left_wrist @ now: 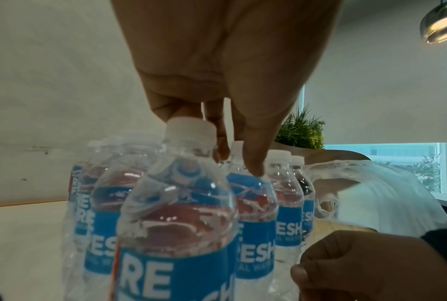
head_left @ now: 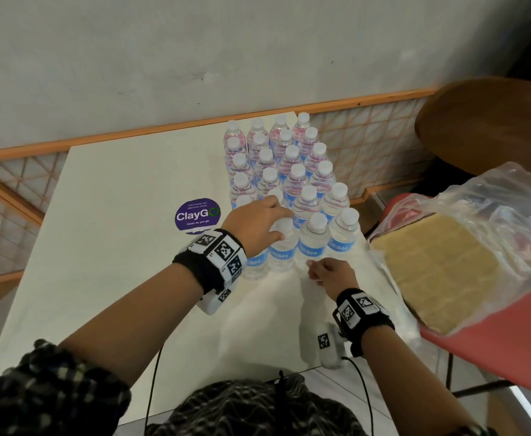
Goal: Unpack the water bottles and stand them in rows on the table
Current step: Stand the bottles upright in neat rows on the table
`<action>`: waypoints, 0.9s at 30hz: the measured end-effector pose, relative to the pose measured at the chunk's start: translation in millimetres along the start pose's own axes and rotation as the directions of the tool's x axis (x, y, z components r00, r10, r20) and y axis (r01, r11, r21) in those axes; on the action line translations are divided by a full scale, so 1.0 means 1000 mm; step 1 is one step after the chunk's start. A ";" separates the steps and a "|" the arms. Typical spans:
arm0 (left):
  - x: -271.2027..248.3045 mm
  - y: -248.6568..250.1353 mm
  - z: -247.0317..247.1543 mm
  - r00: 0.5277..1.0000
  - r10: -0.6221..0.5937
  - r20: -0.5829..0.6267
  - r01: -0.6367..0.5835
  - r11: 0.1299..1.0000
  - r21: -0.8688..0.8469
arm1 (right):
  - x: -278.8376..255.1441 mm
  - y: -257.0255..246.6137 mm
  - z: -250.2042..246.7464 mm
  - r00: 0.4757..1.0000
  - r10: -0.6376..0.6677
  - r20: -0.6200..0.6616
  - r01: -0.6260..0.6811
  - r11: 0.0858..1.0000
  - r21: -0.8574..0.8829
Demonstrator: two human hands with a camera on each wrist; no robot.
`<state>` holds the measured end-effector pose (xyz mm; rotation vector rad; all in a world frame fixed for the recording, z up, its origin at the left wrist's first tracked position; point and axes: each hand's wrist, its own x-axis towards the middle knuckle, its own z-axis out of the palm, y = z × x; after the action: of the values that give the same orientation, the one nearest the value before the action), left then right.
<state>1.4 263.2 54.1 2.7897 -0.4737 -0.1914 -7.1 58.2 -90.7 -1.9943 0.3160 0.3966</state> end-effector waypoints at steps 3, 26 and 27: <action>-0.002 -0.001 0.001 1.000 0.009 -0.010 -0.009 1.000 0.001 | 0.001 0.001 0.003 1.000 0.016 0.010 -0.016 1.000 0.022; 0.037 0.067 0.014 0.990 0.031 0.139 -0.056 0.982 0.182 | 0.004 0.002 -0.013 0.975 0.215 -0.049 -0.184 0.916 0.356; 0.038 0.067 0.015 0.990 0.028 0.136 -0.053 0.981 0.186 | 0.005 0.002 -0.012 0.975 0.215 -0.057 -0.182 0.919 0.351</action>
<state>14.4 186.0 58.3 2.9622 -0.6101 -0.3420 -1.7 45.9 -89.4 -1.6439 0.6102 0.3480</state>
